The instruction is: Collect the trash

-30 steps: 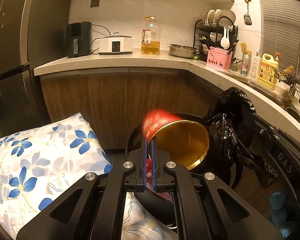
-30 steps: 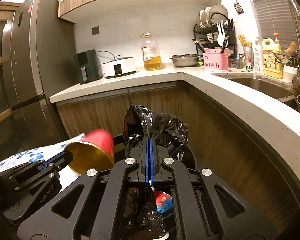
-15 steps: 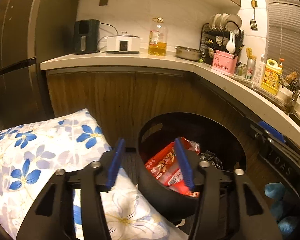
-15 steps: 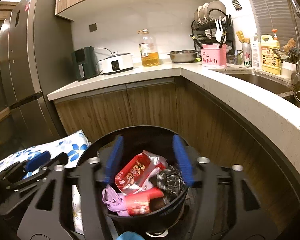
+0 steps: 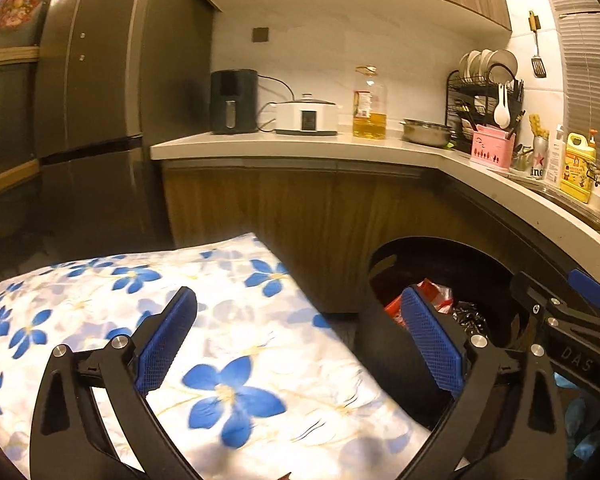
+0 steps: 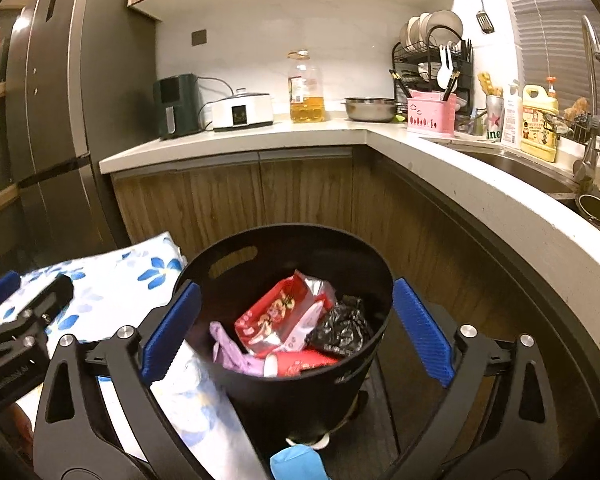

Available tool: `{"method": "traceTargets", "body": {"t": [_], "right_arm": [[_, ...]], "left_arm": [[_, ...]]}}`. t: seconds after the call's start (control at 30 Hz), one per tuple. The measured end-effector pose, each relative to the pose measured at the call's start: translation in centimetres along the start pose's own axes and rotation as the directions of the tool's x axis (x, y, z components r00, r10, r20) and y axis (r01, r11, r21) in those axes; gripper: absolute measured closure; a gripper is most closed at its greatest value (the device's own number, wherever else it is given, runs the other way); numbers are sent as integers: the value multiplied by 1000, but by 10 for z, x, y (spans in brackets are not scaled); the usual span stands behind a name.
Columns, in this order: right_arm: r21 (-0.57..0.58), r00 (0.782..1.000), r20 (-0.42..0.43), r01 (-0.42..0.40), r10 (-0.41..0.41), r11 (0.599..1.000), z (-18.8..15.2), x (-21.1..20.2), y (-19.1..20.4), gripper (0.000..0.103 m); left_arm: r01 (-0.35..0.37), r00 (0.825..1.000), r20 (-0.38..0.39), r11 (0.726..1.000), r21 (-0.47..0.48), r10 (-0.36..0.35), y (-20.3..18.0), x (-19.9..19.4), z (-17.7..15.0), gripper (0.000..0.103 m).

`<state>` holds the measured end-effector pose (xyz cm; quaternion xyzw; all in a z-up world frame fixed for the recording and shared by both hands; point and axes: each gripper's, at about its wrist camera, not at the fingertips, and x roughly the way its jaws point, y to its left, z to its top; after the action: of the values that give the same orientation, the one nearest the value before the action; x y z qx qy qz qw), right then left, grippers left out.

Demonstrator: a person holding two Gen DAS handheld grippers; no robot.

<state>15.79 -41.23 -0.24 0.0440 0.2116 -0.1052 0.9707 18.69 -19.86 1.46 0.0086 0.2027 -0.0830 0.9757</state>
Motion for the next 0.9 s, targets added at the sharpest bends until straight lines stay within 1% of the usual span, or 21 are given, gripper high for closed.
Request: {"method": "traceTargets", "body": {"t": [0.2,0.37,0.5,0.67,0.77,0.9], "right_arm": [[-19,1000,-15,8,-8,1000,-10,-24,20,5],[-23,1000,-4,21,-21,999,-21,-51,37,5],[-21,999,1,33,-33,999,-31,-71,47,5],[-27,999,9,38,-37,999,-44,-97,61,5],[-20,1000,11,27,-27,999,-52,-114,66,5],[-40,1000,21,10,-10,999,-63,-134,76,5]], "left_arm": [[0,1000,-11,1000,2,0,21,-24,-9,6],[23,999,-29,1000,-2,-23,40,-46,-23,6],[32,999,-23,999,3,-32,52,-65,-34,6],[34,999,-19,999,-14,-34,67,-88,-47,6],[36,999,-17,999,-20,-36,75,-100,-54,6],[31,999,-18,999,-24,-32,82,-115,-63,6]]}}
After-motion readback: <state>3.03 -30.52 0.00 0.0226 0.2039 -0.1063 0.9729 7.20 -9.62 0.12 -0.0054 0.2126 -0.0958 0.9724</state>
